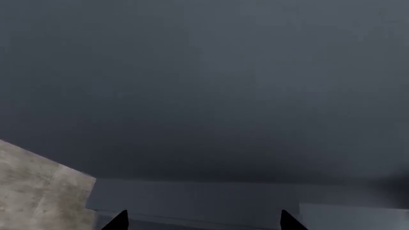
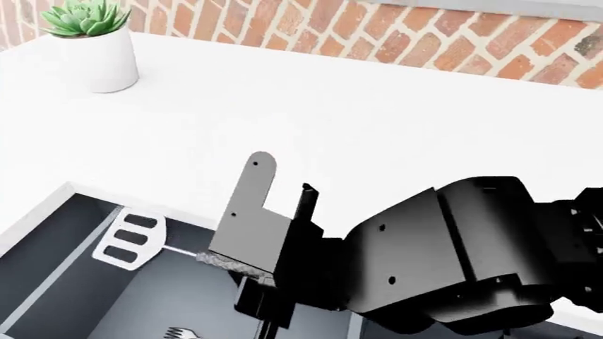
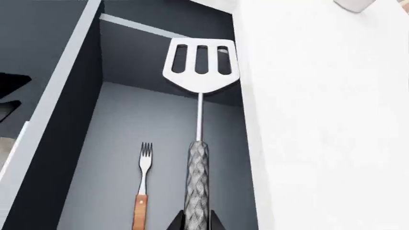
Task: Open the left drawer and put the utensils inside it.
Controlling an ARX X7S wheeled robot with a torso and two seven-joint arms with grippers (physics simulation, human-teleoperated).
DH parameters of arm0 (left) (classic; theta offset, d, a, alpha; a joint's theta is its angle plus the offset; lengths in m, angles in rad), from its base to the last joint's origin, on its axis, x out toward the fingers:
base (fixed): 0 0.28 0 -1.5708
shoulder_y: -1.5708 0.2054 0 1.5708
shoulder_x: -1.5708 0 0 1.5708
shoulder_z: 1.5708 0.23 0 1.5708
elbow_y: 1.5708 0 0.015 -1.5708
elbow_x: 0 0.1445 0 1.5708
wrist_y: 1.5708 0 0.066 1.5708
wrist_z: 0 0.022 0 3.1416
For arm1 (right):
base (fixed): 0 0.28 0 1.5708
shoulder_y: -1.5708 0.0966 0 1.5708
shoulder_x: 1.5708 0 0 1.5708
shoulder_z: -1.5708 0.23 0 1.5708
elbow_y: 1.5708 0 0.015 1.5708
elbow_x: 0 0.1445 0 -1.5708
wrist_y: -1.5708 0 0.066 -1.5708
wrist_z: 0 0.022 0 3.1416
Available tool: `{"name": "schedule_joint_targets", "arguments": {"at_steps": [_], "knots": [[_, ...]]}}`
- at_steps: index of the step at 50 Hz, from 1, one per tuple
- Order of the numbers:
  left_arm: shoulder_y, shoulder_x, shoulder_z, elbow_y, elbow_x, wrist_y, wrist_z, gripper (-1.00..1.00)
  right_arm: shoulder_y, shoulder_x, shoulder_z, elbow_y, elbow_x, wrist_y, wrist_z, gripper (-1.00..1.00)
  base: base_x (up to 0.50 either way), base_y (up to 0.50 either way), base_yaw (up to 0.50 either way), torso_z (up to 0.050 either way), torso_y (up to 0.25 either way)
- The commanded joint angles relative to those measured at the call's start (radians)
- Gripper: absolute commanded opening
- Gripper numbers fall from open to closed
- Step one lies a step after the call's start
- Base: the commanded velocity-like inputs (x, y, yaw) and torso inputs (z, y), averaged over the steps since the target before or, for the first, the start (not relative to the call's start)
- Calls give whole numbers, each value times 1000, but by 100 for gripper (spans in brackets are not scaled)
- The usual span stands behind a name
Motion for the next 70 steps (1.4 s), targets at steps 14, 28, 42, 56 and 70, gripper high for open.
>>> {"name": "schedule_joint_targets", "arguments": {"at_steps": [14, 28, 42, 56, 70], "knots": [[2, -2, -4, 0, -1, -11, 3, 100, -135, -108, -99, 115, -132, 14, -67, -100, 0, 0, 0, 0, 71], [-2, 1, 3, 0, 0, -3, -1, 100, -255, -195, -146, 196, -201, -26, -94, -100, 0, 0, 0, 0, 0], [-2, 0, 2, 0, 0, -7, 3, 100, -368, -239, -191, 354, -286, -90, -194, -100, 0, 0, 0, 0, 0], [-1, 1, -2, 0, 0, -6, 2, 100, -463, -284, -238, 481, -340, -128, -288, -100, 0, 0, 0, 0, 0], [0, 2, -1, 0, 1, -4, 1, 100, -487, -300, -255, 522, -340, -111, -316, -100, 0, 0, 0, 0, 0]]}}
